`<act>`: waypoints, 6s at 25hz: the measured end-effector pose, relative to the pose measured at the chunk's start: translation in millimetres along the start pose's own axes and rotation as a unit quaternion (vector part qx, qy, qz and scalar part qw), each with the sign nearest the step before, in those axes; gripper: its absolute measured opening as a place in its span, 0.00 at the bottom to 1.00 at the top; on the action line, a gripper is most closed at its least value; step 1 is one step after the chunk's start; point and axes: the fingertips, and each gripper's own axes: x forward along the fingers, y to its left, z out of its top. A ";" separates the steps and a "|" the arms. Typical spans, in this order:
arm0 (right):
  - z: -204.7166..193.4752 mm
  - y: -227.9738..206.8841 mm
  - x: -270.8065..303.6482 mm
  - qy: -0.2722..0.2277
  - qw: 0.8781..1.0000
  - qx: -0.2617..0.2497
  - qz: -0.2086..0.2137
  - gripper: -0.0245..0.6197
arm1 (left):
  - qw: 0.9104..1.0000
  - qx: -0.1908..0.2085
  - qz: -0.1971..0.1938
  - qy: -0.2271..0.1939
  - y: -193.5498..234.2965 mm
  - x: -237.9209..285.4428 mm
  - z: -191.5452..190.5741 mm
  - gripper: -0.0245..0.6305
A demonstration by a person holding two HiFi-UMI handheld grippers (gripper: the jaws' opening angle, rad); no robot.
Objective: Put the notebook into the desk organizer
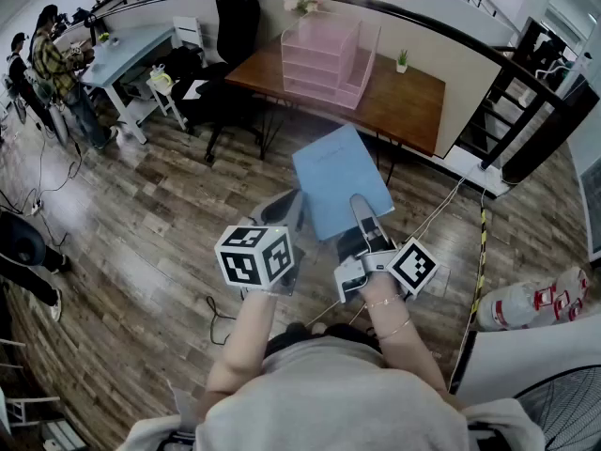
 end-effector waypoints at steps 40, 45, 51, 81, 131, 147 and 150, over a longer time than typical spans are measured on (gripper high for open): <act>-38.1 -26.0 47.2 -0.034 0.999 0.034 0.012 0.15 | 1.000 -0.024 0.008 0.002 77.4 6.0 -6.5 0.05; -23.2 -44.4 89.4 -0.028 0.999 0.040 0.012 0.15 | 1.000 -0.011 0.008 0.001 93.5 45.3 12.9 0.05; 6.9 -62.6 159.5 -0.023 0.999 0.044 0.017 0.15 | 1.000 -0.001 0.003 -0.002 114.5 91.0 37.2 0.05; 64.3 -130.2 297.9 -0.025 0.996 0.079 0.008 0.15 | 1.000 -0.018 0.022 -0.003 206.0 237.2 97.6 0.05; 77.4 -243.6 480.9 -0.237 0.957 0.094 -0.135 0.11 | 0.971 -0.012 -0.178 0.160 351.6 429.9 138.6 0.05; 109.3 -274.1 490.5 -0.244 0.953 0.066 -0.168 0.10 | 0.973 -0.009 -0.160 0.169 348.7 462.7 137.4 0.05; 114.0 -277.8 494.2 -0.243 0.954 0.059 -0.166 0.10 | 0.976 0.012 -0.154 0.156 348.2 465.6 139.5 0.05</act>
